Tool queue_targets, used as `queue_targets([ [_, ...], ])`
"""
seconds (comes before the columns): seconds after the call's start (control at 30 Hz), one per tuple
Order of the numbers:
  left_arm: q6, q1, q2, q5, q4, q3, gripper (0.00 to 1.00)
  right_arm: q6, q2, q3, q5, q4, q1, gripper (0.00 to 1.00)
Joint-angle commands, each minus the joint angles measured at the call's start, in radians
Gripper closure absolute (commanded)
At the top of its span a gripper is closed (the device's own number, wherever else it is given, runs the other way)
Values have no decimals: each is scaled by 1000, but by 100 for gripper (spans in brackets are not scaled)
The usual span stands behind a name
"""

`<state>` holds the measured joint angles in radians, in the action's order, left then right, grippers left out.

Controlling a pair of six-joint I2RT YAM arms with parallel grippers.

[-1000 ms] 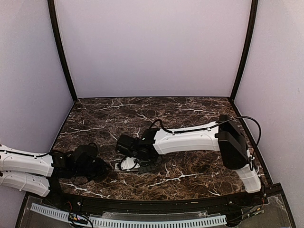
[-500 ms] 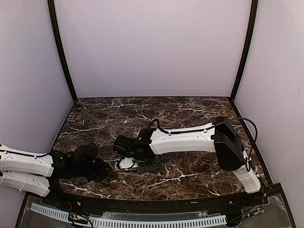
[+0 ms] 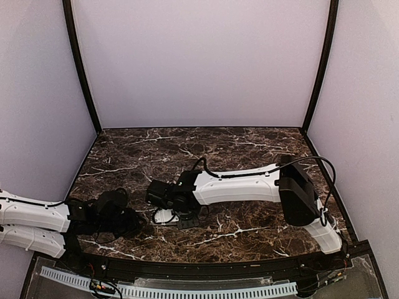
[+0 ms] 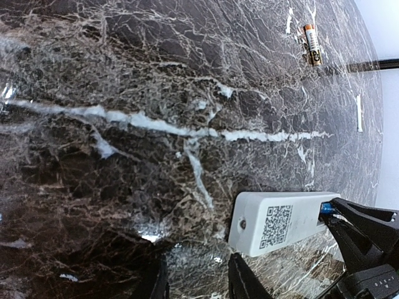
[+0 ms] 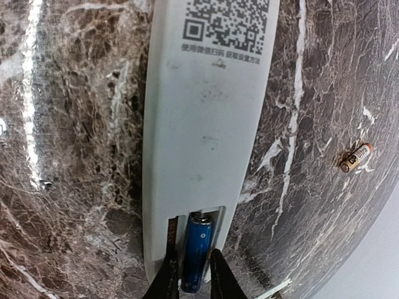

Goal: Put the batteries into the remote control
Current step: Place the battery in the battery compartment.

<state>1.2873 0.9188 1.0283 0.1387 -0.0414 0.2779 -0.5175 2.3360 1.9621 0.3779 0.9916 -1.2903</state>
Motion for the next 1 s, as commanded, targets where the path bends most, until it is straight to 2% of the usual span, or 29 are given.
queue_targets([
  [0.0, 1, -3, -17, 2, -8, -23, 68, 20, 13, 26, -27, 21, -12, 83],
  [0.4, 10, -3, -38, 8, -13, -34, 68, 22, -7, 43, -55, 28, -12, 73],
  [0.97, 12, -3, -64, 15, -29, -38, 67, 13, -43, 30, -93, 0, -1, 70],
])
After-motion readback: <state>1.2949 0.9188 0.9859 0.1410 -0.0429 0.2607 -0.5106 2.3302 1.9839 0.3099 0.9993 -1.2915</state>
